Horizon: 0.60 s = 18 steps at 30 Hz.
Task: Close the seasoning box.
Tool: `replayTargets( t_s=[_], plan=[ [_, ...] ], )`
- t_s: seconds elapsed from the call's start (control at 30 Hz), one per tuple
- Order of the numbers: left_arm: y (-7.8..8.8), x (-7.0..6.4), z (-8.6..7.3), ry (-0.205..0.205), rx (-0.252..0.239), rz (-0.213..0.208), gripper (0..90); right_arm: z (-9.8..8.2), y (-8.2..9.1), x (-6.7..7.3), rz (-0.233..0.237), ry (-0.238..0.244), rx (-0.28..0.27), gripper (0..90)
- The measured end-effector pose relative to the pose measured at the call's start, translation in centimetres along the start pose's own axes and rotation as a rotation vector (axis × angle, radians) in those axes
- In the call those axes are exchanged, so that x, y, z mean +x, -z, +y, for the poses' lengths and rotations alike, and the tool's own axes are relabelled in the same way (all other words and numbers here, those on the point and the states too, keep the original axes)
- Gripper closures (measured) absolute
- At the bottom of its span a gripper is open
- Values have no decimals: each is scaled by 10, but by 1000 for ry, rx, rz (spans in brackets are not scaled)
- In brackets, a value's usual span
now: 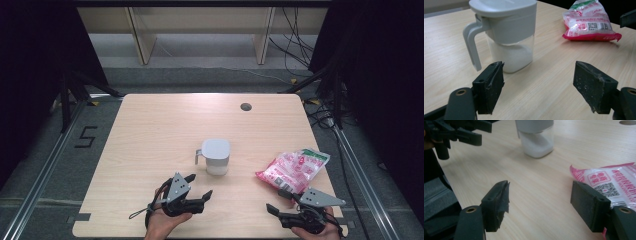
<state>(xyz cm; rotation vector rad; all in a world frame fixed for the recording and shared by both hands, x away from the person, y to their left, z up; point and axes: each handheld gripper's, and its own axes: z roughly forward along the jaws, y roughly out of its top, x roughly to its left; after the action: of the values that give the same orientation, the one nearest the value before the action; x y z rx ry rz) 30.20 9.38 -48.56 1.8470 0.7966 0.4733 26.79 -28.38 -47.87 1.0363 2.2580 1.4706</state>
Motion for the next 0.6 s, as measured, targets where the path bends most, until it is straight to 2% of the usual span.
replayTargets(
  t_s=[0.1, 0.13, 0.17, 0.23, 0.27, 0.37, 0.4, 0.43, 0.47, 0.5, 0.57, 0.6],
  plan=[
    [1, 2, -7, 8, 5, 8, 239, -1, -2, 4, 8, 26, 36, 313],
    [2, 2, -9, 7, 10, 11, 238, -2, -5, 4, 2, 45, 31, 312],
    [2, 2, -11, 15, 9, 10, 238, -3, -3, 7, 15, 16, 48, 312],
    [3, 1, -15, 15, 17, 6, 237, -3, -3, 7, 20, 32, 52, 312],
    [2, 2, -16, -7, 17, -1, 237, -4, -3, 9, 18, 5, 57, 312],
    [2, -1, -21, 14, 35, -2, 234, -5, -3, 8, 1, 33, 54, 312],
    [3, -1, -22, -10, 57, 3, 233, -5, -3, 6, 0, 56, 62, 312],
    [3, -2, -23, -11, 62, 2, 233, -6, -3, 7, 6, 47, 66, 311],
    [2, -5, -24, 5, 52, -12, 232, -6, -2, 9, -5, 17, 73, 311],
    [2, -7, -25, 3, 57, -14, 232, -7, -2, 8, -7, 36, 69, 310],
    [2, -10, -27, -13, 69, -9, 232, -8, 0, 10, -10, 20, 85, 308],
    [1, -12, -29, -2, 66, -19, 232, -8, -2, 8, -8, 58, 76, 307]
  ],
)
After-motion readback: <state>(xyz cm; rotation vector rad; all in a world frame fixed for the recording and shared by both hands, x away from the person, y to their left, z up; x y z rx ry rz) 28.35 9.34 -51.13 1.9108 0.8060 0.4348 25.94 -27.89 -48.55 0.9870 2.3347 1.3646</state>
